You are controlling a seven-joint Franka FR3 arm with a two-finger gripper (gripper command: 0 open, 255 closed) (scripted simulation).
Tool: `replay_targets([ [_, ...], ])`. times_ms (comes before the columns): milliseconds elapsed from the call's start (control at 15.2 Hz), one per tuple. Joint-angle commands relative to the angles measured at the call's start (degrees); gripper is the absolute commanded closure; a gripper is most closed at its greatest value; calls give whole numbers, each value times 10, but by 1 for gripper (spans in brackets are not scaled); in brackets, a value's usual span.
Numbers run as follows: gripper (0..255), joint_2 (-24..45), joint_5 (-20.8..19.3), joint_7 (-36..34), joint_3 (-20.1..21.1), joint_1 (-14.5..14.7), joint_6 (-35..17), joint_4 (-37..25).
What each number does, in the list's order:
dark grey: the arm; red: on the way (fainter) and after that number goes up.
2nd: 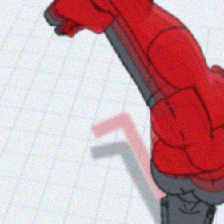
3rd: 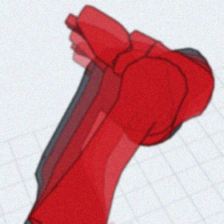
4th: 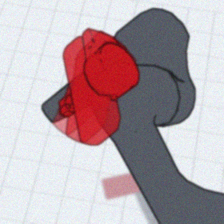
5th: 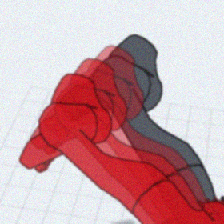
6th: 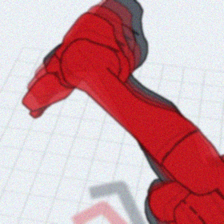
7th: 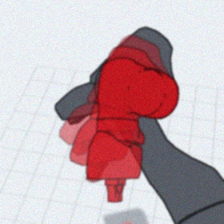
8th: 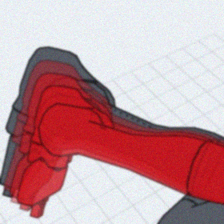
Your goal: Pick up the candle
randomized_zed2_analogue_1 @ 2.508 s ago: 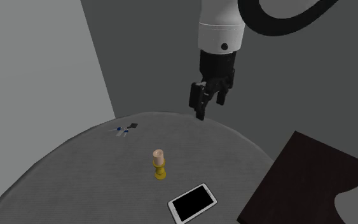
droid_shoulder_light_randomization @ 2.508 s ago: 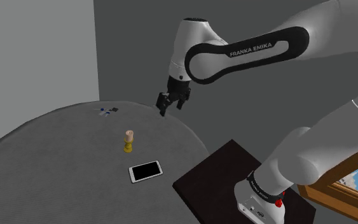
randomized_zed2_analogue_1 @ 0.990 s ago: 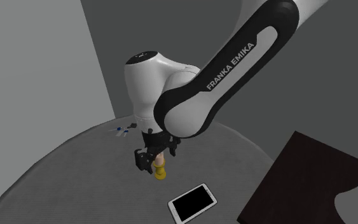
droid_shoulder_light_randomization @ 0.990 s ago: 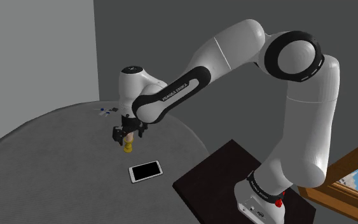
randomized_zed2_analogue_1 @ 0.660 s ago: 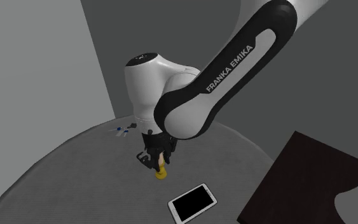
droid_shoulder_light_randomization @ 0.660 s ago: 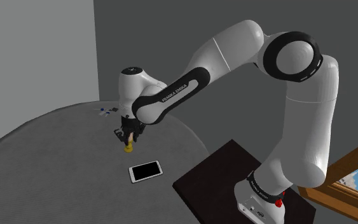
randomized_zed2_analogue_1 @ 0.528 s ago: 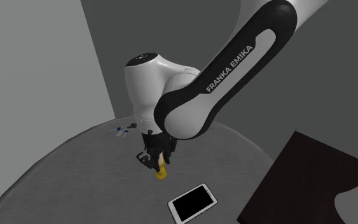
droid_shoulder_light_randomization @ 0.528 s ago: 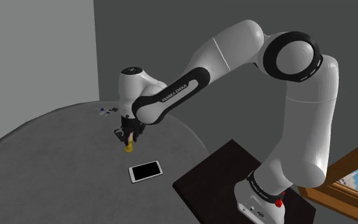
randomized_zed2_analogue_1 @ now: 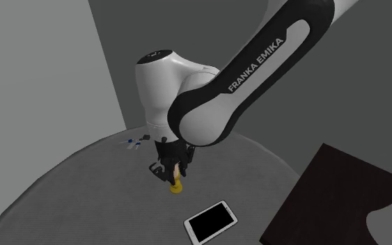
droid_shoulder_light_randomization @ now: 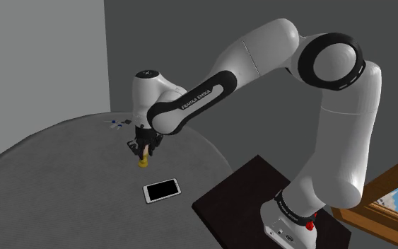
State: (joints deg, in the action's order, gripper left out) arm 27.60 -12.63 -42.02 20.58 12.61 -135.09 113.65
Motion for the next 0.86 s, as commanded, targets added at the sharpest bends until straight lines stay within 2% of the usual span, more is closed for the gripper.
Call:
replay_targets([
  [0, 255, -11, 6, 4, 4, -3, 12, -1],
  [792, 255, -65, 33, 21, 19, -14, 72, -11],
])
